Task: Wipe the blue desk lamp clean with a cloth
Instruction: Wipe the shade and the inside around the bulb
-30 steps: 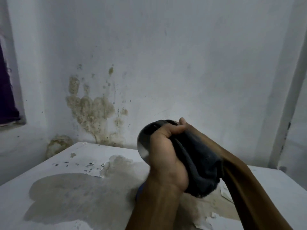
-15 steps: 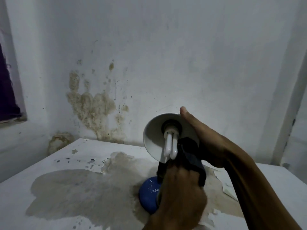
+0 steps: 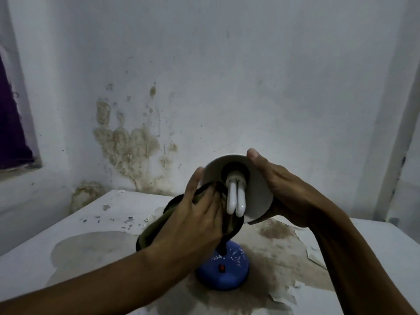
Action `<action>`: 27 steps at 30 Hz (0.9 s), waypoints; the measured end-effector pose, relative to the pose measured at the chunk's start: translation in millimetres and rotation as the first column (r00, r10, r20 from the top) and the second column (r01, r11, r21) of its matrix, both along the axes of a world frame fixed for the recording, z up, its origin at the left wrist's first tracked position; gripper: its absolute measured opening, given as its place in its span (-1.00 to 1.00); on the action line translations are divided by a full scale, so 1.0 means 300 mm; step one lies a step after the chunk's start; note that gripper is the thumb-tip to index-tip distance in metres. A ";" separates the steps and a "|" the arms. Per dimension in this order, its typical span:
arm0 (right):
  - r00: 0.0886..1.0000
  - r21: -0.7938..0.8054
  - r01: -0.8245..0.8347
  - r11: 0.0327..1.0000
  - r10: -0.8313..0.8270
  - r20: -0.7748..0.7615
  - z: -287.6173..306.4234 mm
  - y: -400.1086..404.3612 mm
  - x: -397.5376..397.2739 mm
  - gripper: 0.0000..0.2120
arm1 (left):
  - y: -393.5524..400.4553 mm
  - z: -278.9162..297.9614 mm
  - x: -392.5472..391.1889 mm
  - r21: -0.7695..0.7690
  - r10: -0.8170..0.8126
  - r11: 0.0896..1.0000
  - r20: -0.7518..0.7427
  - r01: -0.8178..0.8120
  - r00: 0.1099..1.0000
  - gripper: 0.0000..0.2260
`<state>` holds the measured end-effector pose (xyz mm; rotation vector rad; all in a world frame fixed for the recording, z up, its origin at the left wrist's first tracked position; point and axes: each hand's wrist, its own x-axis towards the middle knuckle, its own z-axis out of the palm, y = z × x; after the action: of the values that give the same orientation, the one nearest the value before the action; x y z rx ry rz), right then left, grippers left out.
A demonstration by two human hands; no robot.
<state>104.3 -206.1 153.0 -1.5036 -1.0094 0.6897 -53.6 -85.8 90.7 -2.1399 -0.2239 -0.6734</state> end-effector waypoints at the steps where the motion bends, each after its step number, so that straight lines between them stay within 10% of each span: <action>1: 1.000 0.005 0.000 1.000 0.000 -0.005 0.000 -0.002 0.003 -0.51 | 0.004 0.015 -0.007 0.036 0.034 0.999 0.000 -0.034 0.999 -0.47; 8: 1.000 0.014 0.013 1.000 -0.013 0.013 -0.008 0.005 -0.010 -0.57 | -0.001 0.015 -0.026 -0.072 0.169 0.983 -0.035 -0.171 0.985 -0.50; 14: 0.998 0.001 0.062 0.998 -0.062 -0.005 -0.013 0.014 -0.033 -0.35 | -0.089 -0.103 -0.003 -0.469 -0.187 0.846 0.181 0.252 0.965 -0.56; 16: 0.996 0.003 0.087 0.996 -0.087 -0.031 -0.015 0.004 -0.038 -0.32 | -0.138 -0.123 -0.003 -0.684 -0.258 0.546 0.412 0.484 0.874 -0.51; 19: 0.991 0.024 0.121 0.992 -0.119 -0.054 -0.030 -0.013 -0.032 -0.35 | -0.230 -0.131 -0.005 -0.716 0.018 -0.137 0.690 0.685 0.724 -0.48; 24: 0.981 0.029 0.183 0.983 -0.180 -0.077 -0.046 -0.084 -0.063 -0.53 | -0.287 -0.122 0.034 -0.483 0.421 -0.563 0.531 0.671 0.736 -0.64; 27: 0.847 0.237 0.498 0.834 -0.526 0.072 -0.119 -0.157 -0.088 -0.55 | -0.296 -0.112 0.050 -0.411 0.469 -0.633 0.470 0.656 0.747 -0.67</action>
<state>77.8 -253.3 117.3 -1.5541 -0.6973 0.0911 -38.7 -174.5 57.2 -3.7447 -1.7632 -2.2729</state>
